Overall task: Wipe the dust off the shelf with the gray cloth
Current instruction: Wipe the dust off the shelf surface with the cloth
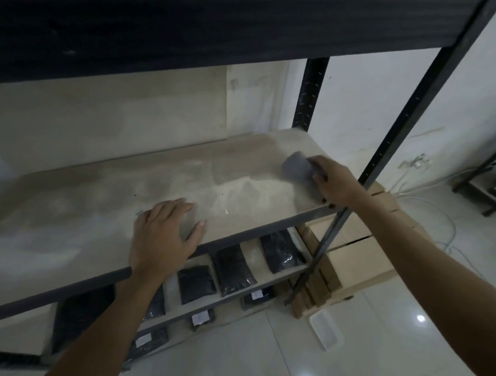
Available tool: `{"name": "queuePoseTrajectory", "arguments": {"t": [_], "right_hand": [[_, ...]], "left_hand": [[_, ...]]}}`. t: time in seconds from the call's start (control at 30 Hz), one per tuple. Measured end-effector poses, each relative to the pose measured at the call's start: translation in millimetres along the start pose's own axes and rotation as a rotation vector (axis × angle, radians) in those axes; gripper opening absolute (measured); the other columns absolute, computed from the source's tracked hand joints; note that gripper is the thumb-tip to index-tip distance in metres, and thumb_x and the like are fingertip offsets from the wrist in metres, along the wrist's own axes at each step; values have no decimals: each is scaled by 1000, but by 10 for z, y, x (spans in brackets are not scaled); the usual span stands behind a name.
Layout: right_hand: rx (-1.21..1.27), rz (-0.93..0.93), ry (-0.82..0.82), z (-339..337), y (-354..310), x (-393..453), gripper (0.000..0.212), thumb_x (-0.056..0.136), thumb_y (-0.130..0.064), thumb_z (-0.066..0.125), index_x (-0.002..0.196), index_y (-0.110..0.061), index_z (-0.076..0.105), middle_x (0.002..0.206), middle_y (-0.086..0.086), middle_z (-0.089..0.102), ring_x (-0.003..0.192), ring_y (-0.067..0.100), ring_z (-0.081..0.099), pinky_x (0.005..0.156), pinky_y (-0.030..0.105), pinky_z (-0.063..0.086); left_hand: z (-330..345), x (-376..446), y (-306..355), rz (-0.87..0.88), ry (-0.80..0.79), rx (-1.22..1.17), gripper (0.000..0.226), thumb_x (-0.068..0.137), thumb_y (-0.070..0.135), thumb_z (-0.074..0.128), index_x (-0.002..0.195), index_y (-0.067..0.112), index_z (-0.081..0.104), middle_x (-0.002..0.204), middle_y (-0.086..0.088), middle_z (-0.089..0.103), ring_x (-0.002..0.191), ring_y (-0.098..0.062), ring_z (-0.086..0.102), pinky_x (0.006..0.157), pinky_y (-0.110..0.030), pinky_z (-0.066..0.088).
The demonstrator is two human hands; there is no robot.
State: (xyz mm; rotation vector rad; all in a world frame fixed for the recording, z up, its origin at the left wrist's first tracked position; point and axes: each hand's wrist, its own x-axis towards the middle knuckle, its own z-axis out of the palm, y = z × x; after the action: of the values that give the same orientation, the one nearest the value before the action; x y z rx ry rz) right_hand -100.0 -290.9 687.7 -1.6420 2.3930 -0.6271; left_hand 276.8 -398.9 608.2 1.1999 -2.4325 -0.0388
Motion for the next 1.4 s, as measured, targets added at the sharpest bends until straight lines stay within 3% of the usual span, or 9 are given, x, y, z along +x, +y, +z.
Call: {"name": "queuePoseTrajectory", "arguments": {"t": [0.13, 0.23, 0.4, 0.77, 0.87, 0.93, 1.0, 1.07, 1.4], "right_hand": [[-129, 185, 10, -30, 99, 88, 46, 103, -10, 43, 149, -11, 39, 140, 20, 48, 128, 42, 45, 106, 52, 42], [-191, 157, 31, 204, 23, -86, 52, 100, -9, 47, 150, -11, 34, 138, 21, 46, 126, 44, 44, 100, 54, 45], [-145, 45, 102, 438, -238, -365, 45, 100, -7, 49, 143, -5, 39, 122, 19, 51, 111, 38, 49, 89, 46, 44], [98, -338, -68, 532, -731, -832, 39, 106, -24, 44, 142, -10, 47, 107, -1, 48, 88, 12, 47, 77, 28, 44], [117, -344, 73, 296, -605, -456, 40, 102, -27, 42, 136, -9, 54, 104, 3, 55, 77, 11, 50, 75, 7, 40], [46, -268, 124, 164, -426, -5, 40, 104, -20, 44, 141, -6, 49, 116, 17, 59, 92, 26, 60, 87, 17, 44], [-42, -147, 74, 120, -244, 403, 47, 105, -19, 44, 150, -6, 40, 136, 25, 52, 122, 41, 51, 102, 41, 42], [-112, -75, -10, 183, -131, 632, 51, 106, -23, 43, 154, -9, 33, 146, 25, 42, 134, 42, 40, 109, 48, 37], [-105, -475, -3, 604, -370, -30, 48, 105, -25, 45, 149, -6, 40, 115, 17, 51, 100, 33, 47, 89, 48, 44]], "left_hand": [[-1, -9, -5, 3, 5, 4, 50, 95, 64, 41, 131, 33, 56, 139, 9, 58, 127, -13, 51, 104, -44, 42], [-9, -5, 5, 2, 4, 3, 50, 95, 63, 41, 131, 32, 56, 139, 9, 58, 127, -13, 51, 104, -44, 42], [-69, -12, 45, -14, -8, 0, 50, 94, 62, 44, 129, 30, 60, 138, 7, 60, 126, -14, 53, 104, -43, 42], [-373, -201, -250, -106, 26, -8, 52, 92, 58, 44, 125, 24, 63, 134, 2, 64, 123, -21, 57, 102, -45, 43], [-435, -284, -392, -130, 29, 65, 57, 92, 58, 40, 127, 21, 64, 135, -1, 64, 124, -24, 57, 102, -46, 43], [-435, -312, -428, -138, 42, 72, 56, 93, 57, 40, 126, 20, 65, 133, -2, 65, 123, -25, 58, 102, -45, 42], [-415, -322, -424, -136, 47, 72, 54, 94, 56, 43, 126, 19, 65, 133, -2, 65, 123, -25, 58, 103, -45, 41], [-391, -316, -420, -132, 47, 78, 51, 94, 54, 46, 126, 19, 64, 134, -2, 64, 124, -24, 57, 104, -44, 40], [-360, -291, -430, -124, 56, 92, 44, 93, 47, 53, 126, 19, 65, 132, 0, 65, 121, -21, 58, 102, -42, 41]]}}
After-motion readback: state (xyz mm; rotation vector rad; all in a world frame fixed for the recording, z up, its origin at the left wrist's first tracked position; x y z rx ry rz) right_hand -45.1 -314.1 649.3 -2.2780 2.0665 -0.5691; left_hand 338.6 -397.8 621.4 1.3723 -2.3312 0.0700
